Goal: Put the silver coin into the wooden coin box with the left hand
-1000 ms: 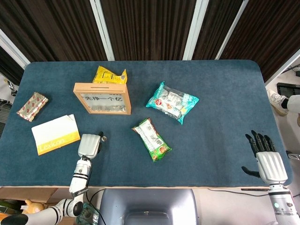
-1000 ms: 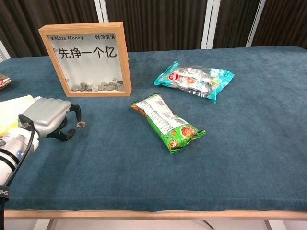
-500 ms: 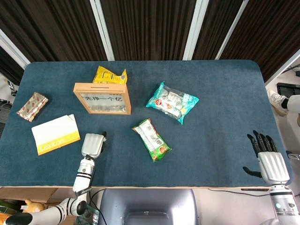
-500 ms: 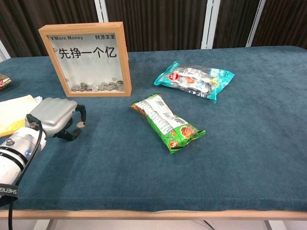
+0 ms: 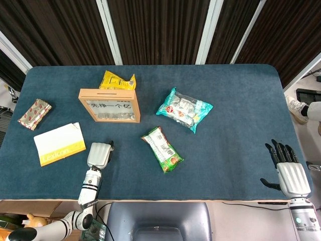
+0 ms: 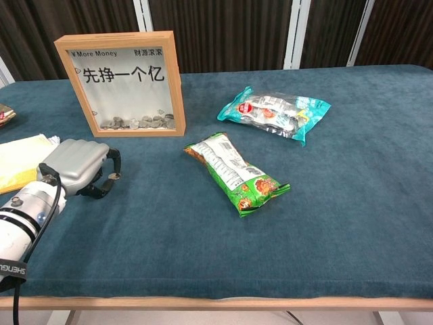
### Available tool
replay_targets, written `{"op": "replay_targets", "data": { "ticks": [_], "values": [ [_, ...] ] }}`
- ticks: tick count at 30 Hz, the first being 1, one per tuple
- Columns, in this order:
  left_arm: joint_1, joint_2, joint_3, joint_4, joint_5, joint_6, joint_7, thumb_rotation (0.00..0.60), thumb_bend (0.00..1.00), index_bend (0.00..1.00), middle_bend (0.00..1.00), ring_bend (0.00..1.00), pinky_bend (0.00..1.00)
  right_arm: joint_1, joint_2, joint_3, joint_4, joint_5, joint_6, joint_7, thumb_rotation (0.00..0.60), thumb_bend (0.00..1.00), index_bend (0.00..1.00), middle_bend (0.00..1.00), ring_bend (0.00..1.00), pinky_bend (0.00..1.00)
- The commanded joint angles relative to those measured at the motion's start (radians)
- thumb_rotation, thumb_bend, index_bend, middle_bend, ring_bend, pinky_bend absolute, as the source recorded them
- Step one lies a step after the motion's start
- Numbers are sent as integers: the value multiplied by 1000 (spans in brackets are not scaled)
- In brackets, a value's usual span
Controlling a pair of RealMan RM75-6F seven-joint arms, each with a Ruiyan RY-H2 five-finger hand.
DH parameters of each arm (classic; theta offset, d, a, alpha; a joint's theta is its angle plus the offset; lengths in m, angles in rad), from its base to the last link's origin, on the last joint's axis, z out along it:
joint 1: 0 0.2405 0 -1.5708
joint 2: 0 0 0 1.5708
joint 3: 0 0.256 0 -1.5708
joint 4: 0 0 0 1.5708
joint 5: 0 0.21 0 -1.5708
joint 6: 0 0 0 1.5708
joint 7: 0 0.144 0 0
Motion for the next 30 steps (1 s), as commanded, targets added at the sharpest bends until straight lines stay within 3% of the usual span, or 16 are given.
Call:
{"op": "replay_targets", "data": {
  "ticks": [1,13,21,30],
  "values": [
    [1,1,2,-3,3,3,1,600,394,446,1000,1000,1000,0,0,0,-1,0,0,0,600,208,0,0,0,0],
    [-3,15,-3,-29,-12,-15,26,600,399,437,1000,1000,1000,1,2,-1,0,-2,-2,3,600,208,0,0,0,0],
    [-10,13,-9,-21,-15,-14,29,600,397,595,1000,1000,1000,0,6,-3,-1,-8,1,9,600,208,0,0,0,0],
    [-10,21,-2,-30,10,9,4,600,389,648,1000,1000,1000,-2,8,-5,-3,-9,1,12,600,208,0,0,0,0]
  ]
}}
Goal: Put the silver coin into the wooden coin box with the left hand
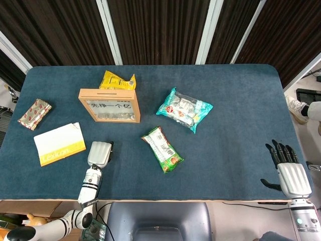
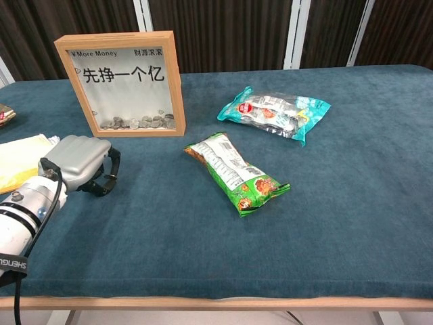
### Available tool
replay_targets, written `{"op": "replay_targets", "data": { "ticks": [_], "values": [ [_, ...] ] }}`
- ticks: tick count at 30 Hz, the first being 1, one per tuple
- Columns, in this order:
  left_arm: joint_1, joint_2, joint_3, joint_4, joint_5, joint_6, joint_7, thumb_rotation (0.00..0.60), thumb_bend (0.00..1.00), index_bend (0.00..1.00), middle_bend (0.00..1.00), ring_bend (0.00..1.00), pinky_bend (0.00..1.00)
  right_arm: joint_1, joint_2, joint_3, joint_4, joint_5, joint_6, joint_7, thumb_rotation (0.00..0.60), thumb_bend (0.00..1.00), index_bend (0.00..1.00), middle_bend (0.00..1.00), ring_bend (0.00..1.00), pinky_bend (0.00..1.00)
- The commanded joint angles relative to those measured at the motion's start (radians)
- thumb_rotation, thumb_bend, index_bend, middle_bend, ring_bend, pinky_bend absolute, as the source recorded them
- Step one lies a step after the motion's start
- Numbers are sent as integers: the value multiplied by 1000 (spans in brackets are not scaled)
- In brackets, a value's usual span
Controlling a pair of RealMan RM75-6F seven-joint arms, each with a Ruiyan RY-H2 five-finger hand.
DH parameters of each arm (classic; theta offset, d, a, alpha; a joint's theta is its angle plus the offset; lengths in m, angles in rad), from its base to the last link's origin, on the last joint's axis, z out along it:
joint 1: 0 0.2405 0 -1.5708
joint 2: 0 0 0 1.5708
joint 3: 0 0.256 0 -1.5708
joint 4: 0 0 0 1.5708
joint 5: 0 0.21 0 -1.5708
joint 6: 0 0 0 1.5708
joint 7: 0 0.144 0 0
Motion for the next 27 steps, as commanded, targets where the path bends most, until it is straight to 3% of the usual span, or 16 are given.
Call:
{"op": "replay_targets", "data": {
  "ticks": [1,7,13,18,22,27],
  "values": [
    [1,5,3,-9,4,4,-2,600,389,645,1000,1000,1000,0,0,-1,0,0,-1,-1,600,208,0,0,0,0],
    [6,29,2,-49,-3,-4,0,600,424,643,1000,1000,1000,2,1,-2,-1,1,-6,-5,600,208,0,0,0,0],
    [13,94,-4,-163,-32,-37,4,600,600,670,1000,1000,1000,4,-2,-3,-1,3,-13,-13,600,208,0,0,0,0],
    [20,161,-18,-272,-21,-38,-81,600,724,695,1000,1000,1000,5,-2,-5,-2,3,-14,-17,600,208,0,0,0,0],
    [20,211,-36,-340,4,-26,-167,600,733,704,1000,1000,1000,6,-2,-6,-2,3,-18,-18,600,208,0,0,0,0],
    [3,325,-106,-496,-33,-57,-228,600,728,707,1000,1000,1000,7,0,-7,-3,3,-21,-14,600,208,0,0,0,0]
  ]
}}
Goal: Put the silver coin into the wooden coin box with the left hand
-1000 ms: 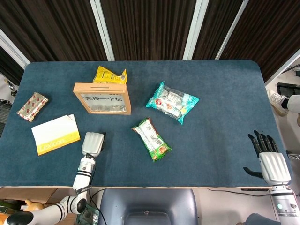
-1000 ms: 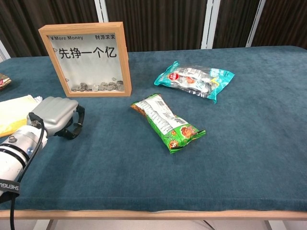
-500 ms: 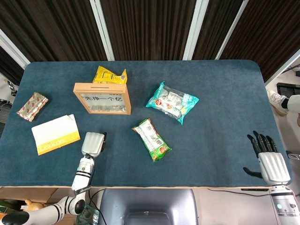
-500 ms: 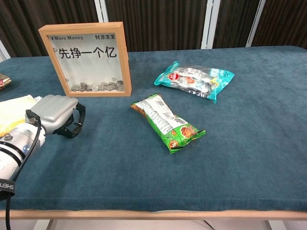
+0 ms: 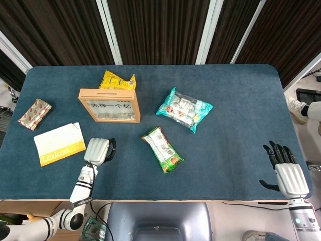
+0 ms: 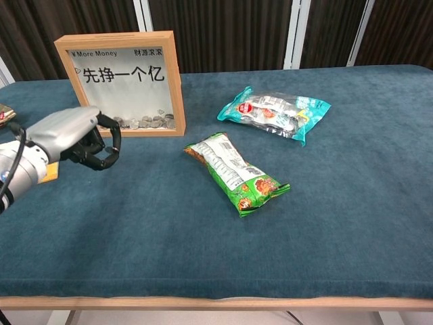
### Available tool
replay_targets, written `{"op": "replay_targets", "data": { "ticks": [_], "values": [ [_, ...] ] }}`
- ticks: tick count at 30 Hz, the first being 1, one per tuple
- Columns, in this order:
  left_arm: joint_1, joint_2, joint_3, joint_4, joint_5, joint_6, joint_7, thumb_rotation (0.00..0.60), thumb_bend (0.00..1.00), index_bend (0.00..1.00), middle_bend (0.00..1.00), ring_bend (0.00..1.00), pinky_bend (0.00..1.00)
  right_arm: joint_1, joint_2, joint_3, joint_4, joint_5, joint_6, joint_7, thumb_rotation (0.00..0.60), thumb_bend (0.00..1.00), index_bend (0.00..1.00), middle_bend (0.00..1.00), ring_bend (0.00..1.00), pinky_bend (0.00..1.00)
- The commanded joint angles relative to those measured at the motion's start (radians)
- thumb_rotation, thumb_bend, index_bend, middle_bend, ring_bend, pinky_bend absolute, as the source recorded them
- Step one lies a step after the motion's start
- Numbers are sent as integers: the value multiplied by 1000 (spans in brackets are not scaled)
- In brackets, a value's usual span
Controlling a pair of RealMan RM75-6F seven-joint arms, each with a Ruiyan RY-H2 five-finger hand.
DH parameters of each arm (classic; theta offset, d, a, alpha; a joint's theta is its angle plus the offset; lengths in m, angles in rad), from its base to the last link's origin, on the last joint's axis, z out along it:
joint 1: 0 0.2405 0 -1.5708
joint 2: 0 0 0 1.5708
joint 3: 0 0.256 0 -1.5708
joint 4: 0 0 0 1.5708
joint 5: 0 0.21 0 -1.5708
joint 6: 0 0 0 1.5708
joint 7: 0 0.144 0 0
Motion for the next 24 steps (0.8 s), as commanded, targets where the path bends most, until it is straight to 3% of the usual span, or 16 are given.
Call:
{"op": "replay_targets", "data": {
  "ticks": [1,5,8,12,16,21,24],
  "values": [
    [-17,106,-80,-140,-43,-27,-57,600,724,707,1000,1000,1000,0,2,-2,-1,-3,-1,3,600,208,0,0,0,0],
    [-52,189,-212,-259,-165,-68,-123,600,694,705,1000,1000,1000,5,3,-3,1,4,-17,8,600,208,0,0,0,0],
    [-98,248,-297,-286,-284,-129,-132,600,685,704,1000,1000,1000,7,5,-5,0,4,-23,13,600,208,0,0,0,0],
    [-166,318,-360,-287,-415,-187,-96,600,687,704,1000,1000,1000,10,8,-3,3,13,-33,23,600,208,0,0,0,0],
    [-233,385,-395,-276,-542,-249,-67,600,688,704,1000,1000,1000,16,11,1,9,36,-54,30,600,208,0,0,0,0],
    [-274,424,-404,-260,-618,-289,-53,600,679,703,1000,1000,1000,19,13,2,11,44,-63,35,600,208,0,0,0,0],
    [-339,477,-371,-185,-675,-353,14,600,663,697,1000,1000,1000,20,17,8,15,57,-68,44,600,208,0,0,0,0]
  ]
}}
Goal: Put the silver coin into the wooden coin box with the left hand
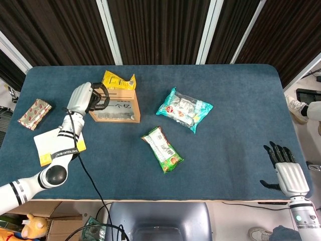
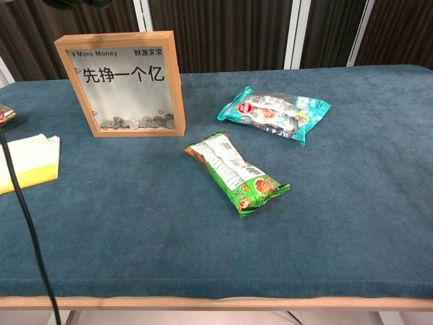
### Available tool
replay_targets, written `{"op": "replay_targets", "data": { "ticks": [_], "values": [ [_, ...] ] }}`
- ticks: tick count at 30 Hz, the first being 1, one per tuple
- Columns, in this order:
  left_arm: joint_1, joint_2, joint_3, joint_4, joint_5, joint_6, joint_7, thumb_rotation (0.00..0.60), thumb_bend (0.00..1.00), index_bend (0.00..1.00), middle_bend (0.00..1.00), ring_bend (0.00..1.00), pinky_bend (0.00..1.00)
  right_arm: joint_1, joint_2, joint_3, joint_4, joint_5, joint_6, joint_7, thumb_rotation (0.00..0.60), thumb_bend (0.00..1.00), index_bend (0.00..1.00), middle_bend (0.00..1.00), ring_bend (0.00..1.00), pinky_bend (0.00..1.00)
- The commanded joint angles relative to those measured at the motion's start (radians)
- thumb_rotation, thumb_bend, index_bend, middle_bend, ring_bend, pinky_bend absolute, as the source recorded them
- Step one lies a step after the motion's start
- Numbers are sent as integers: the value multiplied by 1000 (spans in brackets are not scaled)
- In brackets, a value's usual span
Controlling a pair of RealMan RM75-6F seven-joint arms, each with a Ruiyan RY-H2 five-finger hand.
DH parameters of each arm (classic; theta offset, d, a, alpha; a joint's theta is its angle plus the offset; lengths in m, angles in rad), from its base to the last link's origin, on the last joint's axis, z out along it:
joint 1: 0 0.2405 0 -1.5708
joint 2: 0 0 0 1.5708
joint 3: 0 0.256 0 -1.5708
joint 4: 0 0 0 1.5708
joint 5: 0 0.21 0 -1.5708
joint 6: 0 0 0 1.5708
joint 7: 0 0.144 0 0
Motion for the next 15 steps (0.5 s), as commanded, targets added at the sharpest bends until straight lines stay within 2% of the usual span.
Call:
{"op": "replay_targets", "data": {
  "ticks": [1,8,15],
  "values": [
    [-94,62,43,112,-89,-96,87,600,662,695,1000,1000,1000,1,4,6,5,15,-4,7,600,208,0,0,0,0],
    [-194,65,141,264,-186,-228,102,600,661,694,1000,1000,1000,3,0,9,6,31,-12,-3,600,208,0,0,0,0],
    [-239,67,216,347,-203,-310,60,600,658,693,1000,1000,1000,7,-5,16,13,54,-20,-11,600,208,0,0,0,0]
  ]
}}
